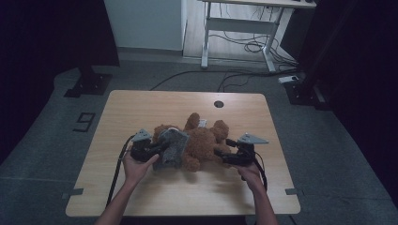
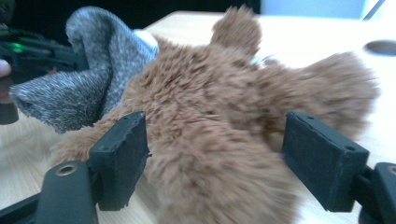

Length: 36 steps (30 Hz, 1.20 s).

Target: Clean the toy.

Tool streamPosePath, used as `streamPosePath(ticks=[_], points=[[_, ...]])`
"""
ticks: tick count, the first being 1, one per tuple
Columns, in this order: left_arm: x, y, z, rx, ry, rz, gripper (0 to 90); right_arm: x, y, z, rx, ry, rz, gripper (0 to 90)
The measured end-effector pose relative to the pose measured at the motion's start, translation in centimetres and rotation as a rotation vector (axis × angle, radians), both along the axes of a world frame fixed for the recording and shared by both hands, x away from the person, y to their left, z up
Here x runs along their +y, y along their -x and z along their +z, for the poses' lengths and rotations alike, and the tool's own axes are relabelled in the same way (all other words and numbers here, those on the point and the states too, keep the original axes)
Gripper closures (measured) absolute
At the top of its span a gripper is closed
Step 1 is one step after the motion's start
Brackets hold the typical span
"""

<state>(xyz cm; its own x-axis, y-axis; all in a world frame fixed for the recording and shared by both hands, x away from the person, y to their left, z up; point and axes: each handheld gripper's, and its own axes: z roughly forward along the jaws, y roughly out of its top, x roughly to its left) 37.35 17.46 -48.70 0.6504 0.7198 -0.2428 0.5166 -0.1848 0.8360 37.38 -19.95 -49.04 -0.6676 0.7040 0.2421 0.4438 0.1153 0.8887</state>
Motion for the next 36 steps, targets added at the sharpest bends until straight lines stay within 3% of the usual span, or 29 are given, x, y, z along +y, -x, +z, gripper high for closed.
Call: streamPosePath(ticks=[7,12,16,20,24,27,29,31,33,36], points=[[0.2,0.4,-0.1,0.007,0.003,-0.004,81.1,2.6,-1.8,-2.7,0.123,0.035,0.045,24.7],[0.2,0.8,0.3,0.018,0.0,-0.006,80.7,2.5,-1.4,-4.1,0.12,0.021,0.104,47.2],[-0.6,1.2,2.1,-0.019,0.0,-0.019,81.1,2.2,-1.0,-4.5,0.114,0.03,0.136,54.5],[-3.1,0.9,4.5,-0.068,0.01,-0.062,81.2,2.0,-0.7,-4.9,0.119,0.042,0.17,56.5],[-7.8,0.2,5.8,-0.082,0.003,-0.138,81.2,2.2,-0.3,-4.8,0.111,0.074,0.177,56.5],[-11.5,-0.2,5.6,-0.077,-0.039,-0.183,81.0,2.1,-0.3,-4.9,0.121,0.059,0.173,56.4],[-14.1,-0.7,4.6,-0.062,-0.104,-0.192,80.8,2.0,-0.2,-4.9,0.127,0.051,0.167,56.4],[-15.3,-1.1,3.2,-0.054,-0.163,-0.178,80.8,2.0,-0.2,-4.9,0.129,0.052,0.165,56.4],[-15.2,-1.3,2.5,-0.051,-0.142,-0.167,81.1,1.9,-0.1,-5.0,0.127,0.06,0.158,56.5],[-14.6,-1.2,2.5,-0.054,-0.136,-0.165,81.3,1.6,-0.1,-5.3,0.134,0.034,0.157,57.0]])
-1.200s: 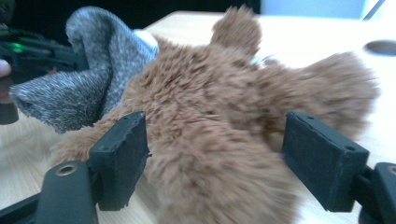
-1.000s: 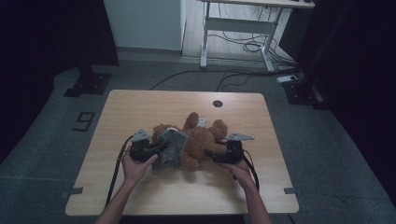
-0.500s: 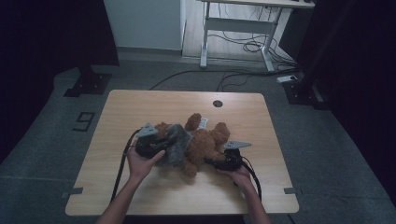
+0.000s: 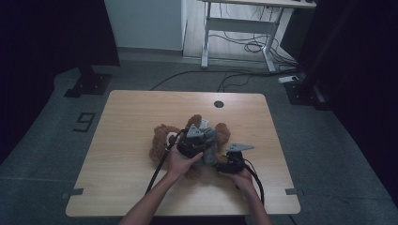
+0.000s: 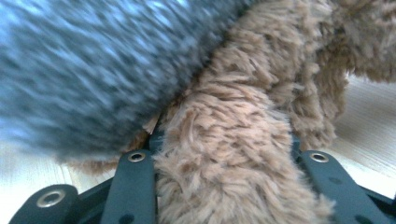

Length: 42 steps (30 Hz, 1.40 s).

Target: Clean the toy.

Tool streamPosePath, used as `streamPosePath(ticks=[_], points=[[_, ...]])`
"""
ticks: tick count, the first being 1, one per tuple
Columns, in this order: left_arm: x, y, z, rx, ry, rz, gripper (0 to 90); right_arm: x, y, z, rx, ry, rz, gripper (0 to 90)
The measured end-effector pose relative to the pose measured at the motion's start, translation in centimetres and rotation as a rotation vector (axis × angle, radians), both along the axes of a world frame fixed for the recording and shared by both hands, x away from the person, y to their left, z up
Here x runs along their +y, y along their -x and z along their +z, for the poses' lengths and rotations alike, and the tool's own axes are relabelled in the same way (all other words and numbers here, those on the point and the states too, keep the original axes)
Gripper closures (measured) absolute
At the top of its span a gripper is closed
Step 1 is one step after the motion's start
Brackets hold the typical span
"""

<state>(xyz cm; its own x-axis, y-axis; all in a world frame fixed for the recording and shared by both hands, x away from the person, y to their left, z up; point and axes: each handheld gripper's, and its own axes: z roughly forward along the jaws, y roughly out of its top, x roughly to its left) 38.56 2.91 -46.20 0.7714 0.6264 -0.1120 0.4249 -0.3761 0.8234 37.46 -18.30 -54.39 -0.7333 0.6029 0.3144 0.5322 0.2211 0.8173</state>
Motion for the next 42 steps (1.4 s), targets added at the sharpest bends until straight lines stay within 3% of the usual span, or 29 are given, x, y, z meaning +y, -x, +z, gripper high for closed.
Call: streamPosePath(ticks=[5,12,16,19,23,28,34,38,42], points=[[1.6,0.8,0.4,-0.048,-0.048,0.035,81.3,0.1,0.1,0.0,0.002,0.004,-0.009,57.6],[5.5,1.5,0.6,-0.098,-0.122,0.123,81.5,-0.2,0.1,0.0,0.009,0.001,-0.018,58.4],[8.3,2.0,0.8,-0.08,-0.07,0.135,81.5,-0.2,0.2,-0.1,0.013,0.003,-0.012,58.6],[10.0,2.8,1.4,-0.111,-0.056,0.161,81.5,-0.1,0.3,-0.1,0.01,0.007,-0.014,58.7],[12.4,3.0,1.9,-0.118,-0.04,0.217,81.4,-0.2,0.2,-0.2,0.014,0.001,-0.013,58.7],[16.0,2.7,0.6,-0.072,-0.068,0.296,81.5,-0.3,0.2,-0.3,0.017,-0.001,-0.017,58.7],[19.0,2.3,-3.8,0.028,-0.088,0.352,81.6,-0.7,0.0,-0.4,0.026,-0.009,-0.028,58.8],[19.5,2.0,-5.7,0.082,-0.065,0.356,81.6,-0.6,0.0,-0.4,0.03,-0.012,-0.028,58.9],[18.9,1.5,-6.0,0.094,-0.057,0.349,81.6,-0.7,-0.1,-0.5,0.032,-0.016,-0.028,58.9]])
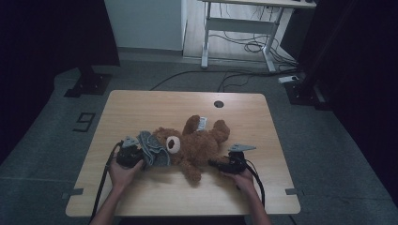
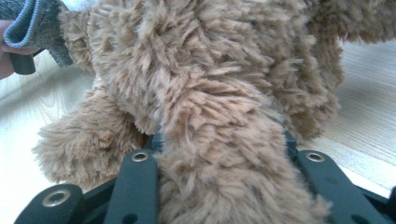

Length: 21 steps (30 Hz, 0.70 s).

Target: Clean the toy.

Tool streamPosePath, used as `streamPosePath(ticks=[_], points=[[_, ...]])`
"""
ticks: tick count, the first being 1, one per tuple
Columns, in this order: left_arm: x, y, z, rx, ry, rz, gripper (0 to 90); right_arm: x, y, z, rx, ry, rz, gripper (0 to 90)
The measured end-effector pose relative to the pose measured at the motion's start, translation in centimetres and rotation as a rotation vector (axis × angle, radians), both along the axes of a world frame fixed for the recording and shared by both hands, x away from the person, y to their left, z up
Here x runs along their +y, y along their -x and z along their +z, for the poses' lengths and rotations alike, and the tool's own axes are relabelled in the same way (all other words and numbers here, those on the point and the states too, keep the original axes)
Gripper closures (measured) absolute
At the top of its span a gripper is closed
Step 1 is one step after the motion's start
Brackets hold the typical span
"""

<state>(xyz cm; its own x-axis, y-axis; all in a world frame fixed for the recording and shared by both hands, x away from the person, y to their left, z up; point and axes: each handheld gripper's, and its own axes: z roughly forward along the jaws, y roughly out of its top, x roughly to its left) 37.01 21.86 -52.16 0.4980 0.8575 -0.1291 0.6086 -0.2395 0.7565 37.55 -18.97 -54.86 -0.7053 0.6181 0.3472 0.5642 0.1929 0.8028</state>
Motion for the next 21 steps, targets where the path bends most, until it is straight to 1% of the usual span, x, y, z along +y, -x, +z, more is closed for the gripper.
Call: streamPosePath(ticks=[4,8,10,11,12,13,14,15,17,18,21], points=[[-0.7,-0.4,-0.2,0.013,0.004,-0.016,81.6,-0.1,-0.2,-0.1,-0.001,0.001,-0.016,59.1],[-0.9,-0.8,-0.5,0.023,0.017,-0.014,81.4,-0.2,-0.3,-0.1,-0.012,0.007,-0.028,59.2],[-0.9,-1.0,-0.1,0.004,-0.005,0.005,81.3,-0.2,-0.5,0.0,-0.02,0.018,-0.041,59.3],[-0.7,-1.1,0.3,-0.003,-0.008,0.016,81.3,-0.2,-0.6,0.0,-0.023,0.021,-0.047,59.3],[-0.5,-1.1,0.8,-0.011,0.0,0.024,81.3,-0.1,-0.7,0.1,-0.025,0.026,-0.052,59.4],[-0.2,-1.2,1.7,-0.028,0.012,0.025,81.4,-0.1,-0.7,0.1,-0.028,0.029,-0.053,59.4],[-0.2,-1.1,2.4,-0.039,0.022,0.025,81.3,-0.1,-0.8,0.0,-0.031,0.031,-0.056,59.4],[-0.2,-1.1,3.2,-0.056,0.022,0.023,81.3,-0.1,-0.9,0.0,-0.031,0.029,-0.053,59.4],[-0.6,-1.1,5.0,-0.09,0.015,0.021,81.2,-0.1,-0.9,0.0,-0.032,0.031,-0.051,59.4],[-1.0,-1.2,5.9,-0.107,0.018,0.013,81.2,-0.2,-0.9,0.0,-0.032,0.032,-0.051,59.3],[-2.5,-1.3,7.8,-0.143,0.023,-0.019,81.2,-0.2,-0.8,0.1,-0.033,0.037,-0.054,59.3]])
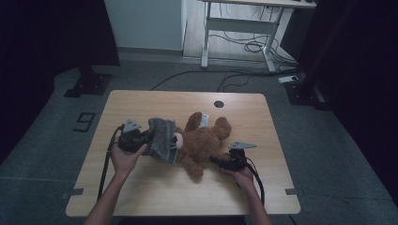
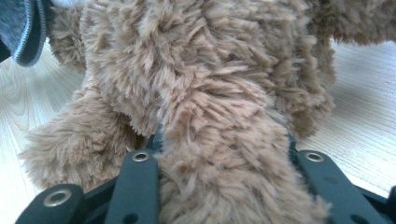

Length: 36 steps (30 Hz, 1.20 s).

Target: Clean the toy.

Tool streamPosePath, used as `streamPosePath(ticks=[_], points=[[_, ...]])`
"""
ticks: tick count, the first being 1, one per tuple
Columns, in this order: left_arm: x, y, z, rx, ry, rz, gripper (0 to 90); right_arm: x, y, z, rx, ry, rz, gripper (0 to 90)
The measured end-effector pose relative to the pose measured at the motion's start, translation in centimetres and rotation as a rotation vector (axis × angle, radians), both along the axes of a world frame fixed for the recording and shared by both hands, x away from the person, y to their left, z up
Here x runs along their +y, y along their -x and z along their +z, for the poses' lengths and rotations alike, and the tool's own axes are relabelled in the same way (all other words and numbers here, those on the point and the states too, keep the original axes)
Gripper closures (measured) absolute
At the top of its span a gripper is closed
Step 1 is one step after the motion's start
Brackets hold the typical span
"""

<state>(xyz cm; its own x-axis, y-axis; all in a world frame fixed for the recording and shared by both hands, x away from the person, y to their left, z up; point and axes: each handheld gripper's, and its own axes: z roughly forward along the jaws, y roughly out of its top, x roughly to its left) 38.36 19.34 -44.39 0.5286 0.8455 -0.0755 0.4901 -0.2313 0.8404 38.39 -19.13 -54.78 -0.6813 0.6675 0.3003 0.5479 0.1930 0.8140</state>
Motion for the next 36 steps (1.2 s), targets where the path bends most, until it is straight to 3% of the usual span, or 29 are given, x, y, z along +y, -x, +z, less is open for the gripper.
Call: streamPosePath(ticks=[6,10,15,17,19,20,21,24,26,29,30,32,36], points=[[-5.5,0.2,2.1,-0.051,-0.006,-0.123,81.1,0.0,0.0,0.0,0.001,-0.003,0.0,59.3],[-10.3,0.4,1.9,-0.051,-0.04,-0.208,81.0,0.0,0.1,0.0,0.002,0.0,0.003,59.2],[-14.5,0.3,1.5,-0.042,-0.056,-0.274,80.9,0.0,0.3,-0.1,0.006,0.0,0.002,59.3],[-15.9,0.1,1.2,-0.04,-0.078,-0.294,80.7,0.0,0.3,-0.1,0.006,0.0,0.003,59.3],[-16.8,0.0,0.5,-0.053,-0.155,-0.299,80.6,0.0,0.4,-0.1,0.006,0.003,0.004,59.4],[-16.9,0.0,0.1,-0.058,-0.183,-0.296,80.7,-0.1,0.4,-0.1,0.009,0.004,0.004,59.4],[-16.7,-0.1,-0.2,-0.056,-0.185,-0.295,80.7,-0.1,0.4,-0.1,0.008,0.007,0.003,59.4],[-14.9,-0.4,-0.6,-0.033,-0.149,-0.261,80.7,-0.2,0.5,-0.2,0.012,0.002,0.005,59.4],[-13.5,-0.5,-0.7,-0.024,-0.154,-0.228,80.8,-0.2,0.5,-0.2,0.014,0.0,0.002,59.4],[-11.3,-0.2,-0.9,-0.04,-0.228,-0.185,81.1,-0.2,0.5,-0.2,0.016,0.001,0.003,59.4],[-10.5,-0.1,-0.9,-0.043,-0.236,-0.186,81.1,-0.2,0.6,-0.2,0.018,0.0,0.003,59.4],[-8.8,0.4,-0.7,-0.031,-0.193,-0.188,81.2,-0.1,0.6,-0.2,0.019,-0.001,0.013,59.4],[-7.1,1.1,-0.2,-0.057,-0.164,-0.162,81.1,0.1,0.7,-0.2,0.017,0.006,0.012,59.5]])
